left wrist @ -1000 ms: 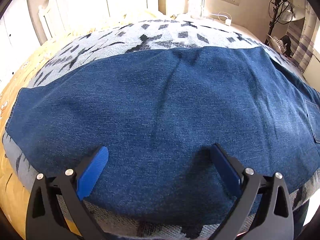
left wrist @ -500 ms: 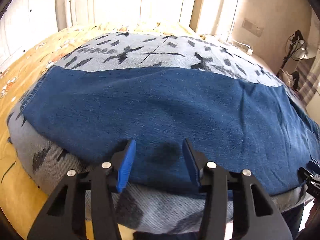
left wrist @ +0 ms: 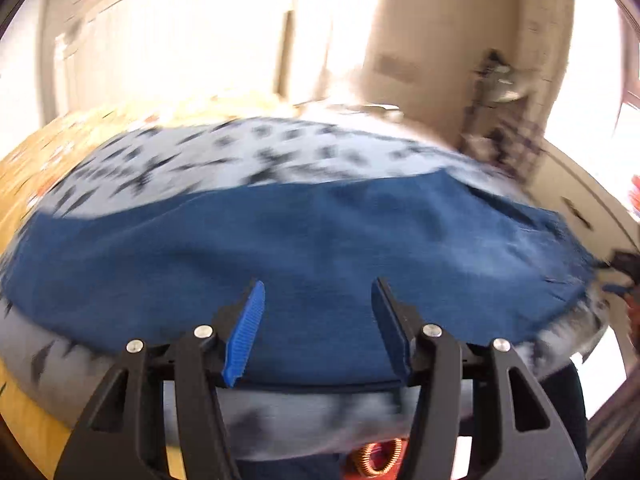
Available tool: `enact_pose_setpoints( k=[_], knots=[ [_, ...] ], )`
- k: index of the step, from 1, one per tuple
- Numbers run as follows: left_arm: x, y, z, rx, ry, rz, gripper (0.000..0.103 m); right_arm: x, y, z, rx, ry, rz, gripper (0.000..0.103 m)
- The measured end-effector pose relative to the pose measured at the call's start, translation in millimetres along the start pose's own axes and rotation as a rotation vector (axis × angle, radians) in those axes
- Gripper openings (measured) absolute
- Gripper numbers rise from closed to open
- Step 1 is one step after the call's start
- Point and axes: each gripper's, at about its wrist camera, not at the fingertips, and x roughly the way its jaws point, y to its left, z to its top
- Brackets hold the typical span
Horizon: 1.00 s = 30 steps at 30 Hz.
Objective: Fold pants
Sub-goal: 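Grasp the waistband corner with the right tool while the left tool grasps near the back pocket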
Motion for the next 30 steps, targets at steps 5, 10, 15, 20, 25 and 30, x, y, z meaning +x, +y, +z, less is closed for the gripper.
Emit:
enact_pose_setpoints(
  k=[5,10,15,20,25,30],
  knots=[
    [24,-126,-5,0.283,0.021,-0.301,0.051,20,-4,9,0.03,0.069,0.163,0.06],
    [54,-231,-16,0.537,0.018,-0.381,0.045,15,-9,7,0.046,0.023,0.181,0.022],
    [84,-316,-26,0.7,0.012,-0.426,0.044,19,-18,-1,0.014,0.035,0.263,0.012],
    [119,-369,-43,0.86,0.052,-0.384,0.044,20,-28,-9,0.031,0.047,0.293,0.015],
    [134,-380,-45,0.911,0.048,-0.313,0.016,11,-35,-14,0.0,0.006,0.212,0.038],
    [126,-372,-39,0.927,0.02,-0.321,0.012,3,-34,-13,-0.089,-0.063,0.067,0.038]
  ],
)
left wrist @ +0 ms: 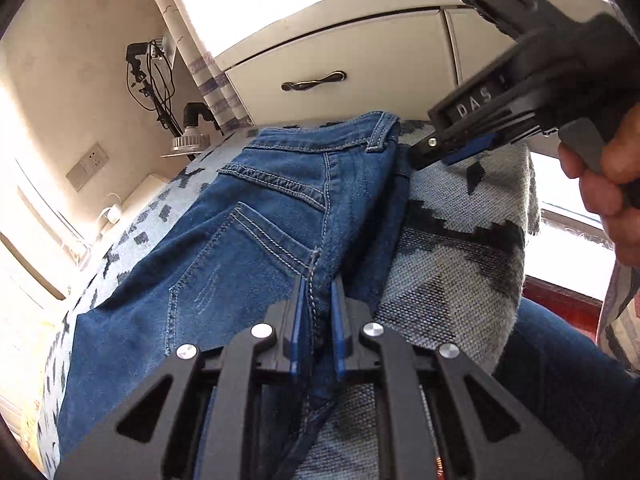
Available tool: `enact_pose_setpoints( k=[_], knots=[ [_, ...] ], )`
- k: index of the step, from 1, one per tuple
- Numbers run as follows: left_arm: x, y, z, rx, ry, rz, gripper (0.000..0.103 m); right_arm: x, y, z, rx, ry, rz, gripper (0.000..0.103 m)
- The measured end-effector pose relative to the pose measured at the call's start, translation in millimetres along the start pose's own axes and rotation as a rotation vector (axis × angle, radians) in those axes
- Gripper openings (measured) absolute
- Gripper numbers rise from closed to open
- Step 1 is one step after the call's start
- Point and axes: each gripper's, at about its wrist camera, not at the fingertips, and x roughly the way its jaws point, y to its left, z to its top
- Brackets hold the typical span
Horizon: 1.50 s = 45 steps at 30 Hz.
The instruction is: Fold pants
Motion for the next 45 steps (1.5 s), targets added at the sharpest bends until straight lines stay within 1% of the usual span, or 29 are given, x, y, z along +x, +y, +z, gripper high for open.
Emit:
enact_pose_setpoints(
  k=[2,4,6,10,11,12,14,15,17,19,22,24,26,28,29,31,32,33,34,35,36,37,38,39,41,43,44,45],
  knots=[
    [-1,2,0,0.004,0.005,-0.003,0.012,2,0,0,-0.039,0.002,-0.045,0.038],
    [-1,-1,1,0.025,0.006,0.004,0.012,6,2,2,-0.079,0.006,-0.048,0.038],
    [-4,-1,1,0.02,0.005,0.008,0.012,8,6,6,-0.1,0.005,-0.025,0.038],
    [-7,-2,-1,0.02,0.008,0.014,0.011,23,9,16,-0.091,0.045,0.033,0.038],
    [-8,-3,-2,0.017,0.008,0.015,0.011,26,12,17,-0.104,0.046,0.024,0.036],
    [-8,-2,-2,0.011,0.009,0.015,0.011,29,11,19,-0.104,0.051,0.017,0.03],
    [-9,-3,-3,0.012,0.009,0.02,0.011,31,11,22,-0.103,0.054,0.038,0.019],
    [-9,-4,-4,0.016,0.01,0.022,0.011,30,10,23,-0.1,0.052,0.049,0.015],
    [-10,-5,-5,0.017,0.012,0.024,0.011,29,7,22,-0.09,0.044,0.058,0.011],
    [-10,-5,-6,0.022,0.013,0.026,0.011,27,10,20,-0.105,0.033,0.033,0.01],
    [-12,-10,-8,0.057,0.012,0.037,0.01,22,14,16,-0.124,0.017,-0.018,0.009],
    [-10,-14,-11,0.077,0.018,0.037,0.01,20,13,14,-0.119,0.012,-0.031,0.008],
    [-8,-18,-13,0.095,0.018,0.038,0.01,21,9,13,-0.098,0.018,-0.024,0.008],
    [-6,-20,-16,0.11,0.014,0.046,0.01,24,-1,16,-0.033,0.031,0.027,0.008],
    [-6,-20,-17,0.111,0.01,0.048,0.01,25,-2,18,-0.033,0.034,0.04,0.009],
    [-6,-21,-18,0.114,0.006,0.053,0.011,20,4,17,-0.063,0.024,0.009,0.01],
    [-6,-23,-19,0.12,0.003,0.056,0.013,13,6,16,-0.07,0.012,-0.02,0.011],
    [-7,-25,-19,0.123,-0.001,0.06,0.016,1,10,14,-0.102,-0.005,-0.105,0.016],
    [-8,-27,-19,0.121,-0.011,0.069,0.019,-10,13,12,-0.128,-0.033,-0.181,0.023],
    [-10,-30,-20,0.12,-0.022,0.077,0.032,-23,17,10,-0.149,-0.075,-0.243,0.032],
    [-12,-34,-21,0.121,-0.032,0.071,0.047,-38,23,8,-0.172,-0.123,-0.285,0.032],
    [-15,-38,-23,0.12,-0.047,0.061,0.049,-47,32,8,-0.199,-0.148,-0.272,0.032],
    [-18,-42,-25,0.117,-0.057,0.06,0.05,-52,42,8,-0.234,-0.166,-0.234,0.034],
    [-21,-45,-27,0.111,-0.06,0.054,0.05,-53,57,9,-0.281,-0.185,-0.171,0.037],
    [-35,-44,-30,0.072,-0.081,0.028,0.05,-41,81,11,-0.353,-0.167,-0.103,0.038],
    [-58,-31,-35,-0.02,-0.114,0.003,0.051,-19,101,13,-0.402,-0.142,-0.038,0.038],
    [-71,-18,-40,-0.086,-0.127,-0.001,0.051,-5,106,11,-0.427,-0.116,-0.063,0.038],
    [-83,-4,-48,-0.152,-0.132,0.003,0.051,6,108,10,-0.445,-0.093,-0.114,0.038]
  ],
)
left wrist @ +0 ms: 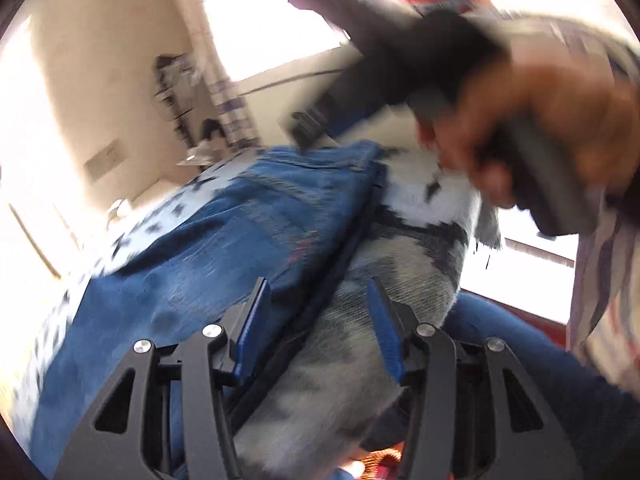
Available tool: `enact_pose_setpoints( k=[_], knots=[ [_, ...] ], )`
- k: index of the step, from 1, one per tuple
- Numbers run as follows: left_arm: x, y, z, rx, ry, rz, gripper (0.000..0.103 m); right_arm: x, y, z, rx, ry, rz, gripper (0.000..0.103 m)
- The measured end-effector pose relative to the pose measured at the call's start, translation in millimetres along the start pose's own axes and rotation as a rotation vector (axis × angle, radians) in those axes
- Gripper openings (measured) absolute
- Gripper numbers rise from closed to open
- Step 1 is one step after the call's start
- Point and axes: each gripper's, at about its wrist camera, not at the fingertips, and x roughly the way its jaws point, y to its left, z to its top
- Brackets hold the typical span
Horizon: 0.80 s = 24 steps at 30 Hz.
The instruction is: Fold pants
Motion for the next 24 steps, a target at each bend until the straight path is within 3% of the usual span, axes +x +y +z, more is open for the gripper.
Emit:
enact_pose_setpoints(
  k=[3,6,8,9,10,12,14,15,16,18,20,23,24],
  knots=[
    [-40,70,-28,-0.244,0.002,0.082,0.051,29,-4,-16,-0.03,0.082,-0.101,0.038],
    [-81,149,-81,-0.5,0.028,0.281,0.053,27,2,-29,-0.101,0.054,-0.147,0.039],
    [-101,192,-122,-0.606,0.079,0.411,0.054,18,10,-28,-0.107,0.042,-0.203,0.043],
    [-109,209,-140,-0.641,0.108,0.461,0.054,11,13,-27,-0.093,0.028,-0.188,0.043],
    [-117,223,-156,-0.675,0.128,0.495,0.054,4,19,-24,-0.083,0.009,-0.141,0.045],
    [-131,247,-185,-0.727,0.163,0.529,0.055,-13,46,-22,-0.097,-0.042,-0.03,0.061],
    [-153,266,-210,-0.797,0.155,0.567,0.056,-28,83,-21,-0.163,-0.09,0.067,0.066],
    [-161,274,-222,-0.84,0.144,0.56,0.063,-31,100,-20,-0.192,-0.099,0.101,0.07],
    [-167,285,-237,-0.891,0.148,0.533,0.066,-34,115,-20,-0.21,-0.099,0.14,0.071],
    [-183,301,-259,-0.913,0.133,0.497,0.062,-31,147,-21,-0.23,-0.063,0.241,0.071],
    [-197,318,-268,-0.905,0.187,0.601,0.065,-28,174,-22,-0.253,-0.031,0.285,0.071],
    [-222,353,-277,-0.999,0.112,0.552,0.065,-25,225,-22,-0.326,0.023,0.358,0.074],
    [-223,364,-276,-0.975,0.116,0.549,0.065,-25,240,-21,-0.349,0.029,0.376,0.076]
  ],
)
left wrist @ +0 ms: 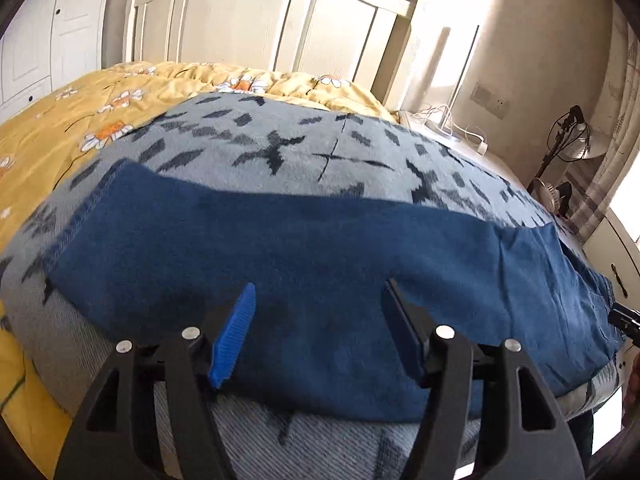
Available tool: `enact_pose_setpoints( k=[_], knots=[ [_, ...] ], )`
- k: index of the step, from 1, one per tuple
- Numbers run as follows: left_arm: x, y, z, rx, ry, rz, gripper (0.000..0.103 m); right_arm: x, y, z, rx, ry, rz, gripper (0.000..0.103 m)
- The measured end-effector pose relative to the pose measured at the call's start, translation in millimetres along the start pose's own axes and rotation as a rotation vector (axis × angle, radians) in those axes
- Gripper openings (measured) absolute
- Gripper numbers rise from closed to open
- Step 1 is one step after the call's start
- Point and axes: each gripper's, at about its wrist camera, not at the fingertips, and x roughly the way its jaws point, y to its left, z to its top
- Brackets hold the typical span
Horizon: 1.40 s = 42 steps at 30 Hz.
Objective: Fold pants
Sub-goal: 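Grasp the leg hem with the left tool and lift it off the blanket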
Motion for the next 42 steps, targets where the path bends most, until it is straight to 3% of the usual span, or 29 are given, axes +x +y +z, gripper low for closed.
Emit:
enact_pose_setpoints(
  k=[2,3,6,9,12,14,17,22,24,27,31,34,37,42],
  knots=[
    [21,14,16,0.034,0.055,0.022,0.063,13,33,16,-0.062,-0.003,0.032,0.077],
    [33,28,24,0.012,0.09,0.063,0.054,24,50,28,-0.09,0.007,0.052,0.077],
    [69,71,49,-0.039,0.171,0.154,0.051,39,91,52,-0.141,0.013,0.115,0.078],
    [68,124,66,-0.146,0.159,0.272,0.051,64,125,74,-0.198,0.033,0.144,0.078],
    [27,167,69,-0.326,0.065,0.3,0.051,97,153,89,-0.234,0.07,0.184,0.077],
    [-11,187,54,-0.467,-0.009,0.221,0.051,122,163,94,-0.275,0.087,0.137,0.077],
    [-49,203,15,-0.63,-0.055,0.091,0.051,147,159,97,-0.267,0.118,0.096,0.077],
    [-46,214,-47,-0.865,-0.047,-0.219,0.051,162,150,91,-0.213,0.116,0.088,0.081],
    [-33,214,-58,-0.926,-0.036,-0.251,0.051,153,156,92,-0.202,0.103,0.062,0.081],
    [-23,214,-62,-0.972,-0.027,-0.257,0.051,121,169,89,-0.155,0.054,0.143,0.081],
    [-12,225,-66,-1.063,-0.054,-0.327,0.051,96,209,74,-0.216,0.022,0.22,0.082],
    [-5,231,-66,-1.089,-0.071,-0.338,0.051,97,237,58,-0.244,0.044,0.244,0.082],
    [-1,239,-70,-1.139,-0.083,-0.327,0.041,103,254,43,-0.272,0.07,0.233,0.082],
    [9,231,-73,-1.151,-0.092,-0.401,0.04,119,255,29,-0.259,0.118,0.202,0.083]
  ],
)
